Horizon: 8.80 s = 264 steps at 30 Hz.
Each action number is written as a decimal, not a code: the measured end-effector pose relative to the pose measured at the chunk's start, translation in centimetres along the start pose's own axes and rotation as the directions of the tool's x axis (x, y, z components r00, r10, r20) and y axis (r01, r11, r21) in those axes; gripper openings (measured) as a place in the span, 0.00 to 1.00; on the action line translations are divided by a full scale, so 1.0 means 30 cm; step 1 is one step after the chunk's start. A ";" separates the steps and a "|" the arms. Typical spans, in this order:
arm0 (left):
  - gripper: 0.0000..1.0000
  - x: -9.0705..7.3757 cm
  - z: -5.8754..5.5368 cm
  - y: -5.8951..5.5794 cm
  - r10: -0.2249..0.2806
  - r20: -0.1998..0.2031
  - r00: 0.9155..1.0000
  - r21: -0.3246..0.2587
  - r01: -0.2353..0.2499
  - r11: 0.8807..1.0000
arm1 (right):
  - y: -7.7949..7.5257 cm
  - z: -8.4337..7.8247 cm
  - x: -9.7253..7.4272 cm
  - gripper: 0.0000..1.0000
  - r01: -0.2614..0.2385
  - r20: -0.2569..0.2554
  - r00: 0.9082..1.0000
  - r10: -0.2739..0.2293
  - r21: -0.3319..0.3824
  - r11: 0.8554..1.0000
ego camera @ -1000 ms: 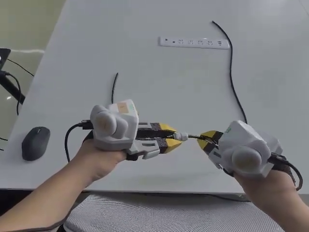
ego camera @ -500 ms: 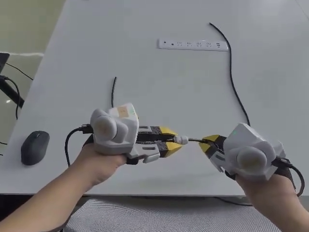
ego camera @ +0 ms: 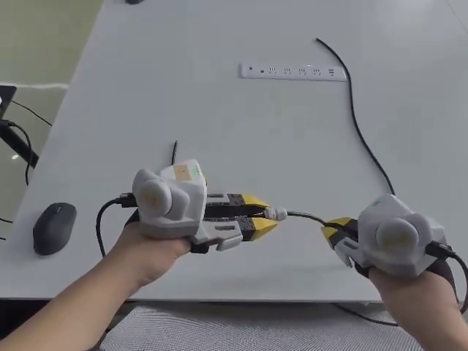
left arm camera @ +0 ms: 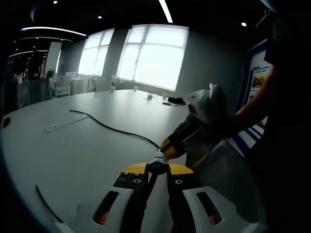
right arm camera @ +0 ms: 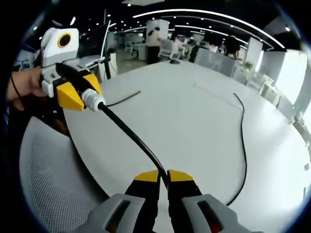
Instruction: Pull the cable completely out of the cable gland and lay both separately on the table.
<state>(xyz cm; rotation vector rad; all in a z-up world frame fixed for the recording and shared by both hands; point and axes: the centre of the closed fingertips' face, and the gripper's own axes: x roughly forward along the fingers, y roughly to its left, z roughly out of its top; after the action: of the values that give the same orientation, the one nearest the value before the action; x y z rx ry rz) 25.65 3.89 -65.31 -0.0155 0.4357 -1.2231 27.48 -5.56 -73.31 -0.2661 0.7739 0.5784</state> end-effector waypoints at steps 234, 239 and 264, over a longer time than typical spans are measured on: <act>0.15 -0.013 0.004 0.013 0.029 -0.021 0.999 0.021 -0.028 0.999 | 0.072 0.111 -0.028 0.00 -0.016 0.064 0.997 0.033 -0.246 0.969; 0.15 -0.014 0.003 0.015 0.033 -0.020 0.999 0.021 -0.033 0.999 | 0.046 0.081 -0.016 0.00 -0.008 0.067 0.998 0.018 -0.155 0.988; 0.15 -0.012 -0.002 0.029 0.039 -0.027 0.999 0.021 -0.039 0.999 | -0.002 -0.034 0.028 0.00 0.031 0.029 0.999 -0.034 0.088 0.996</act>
<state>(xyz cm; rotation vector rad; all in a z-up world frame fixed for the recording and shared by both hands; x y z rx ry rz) 26.31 4.53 -65.46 0.0267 0.4454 -1.1902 27.41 -5.72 -74.61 -0.1883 0.7621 0.5153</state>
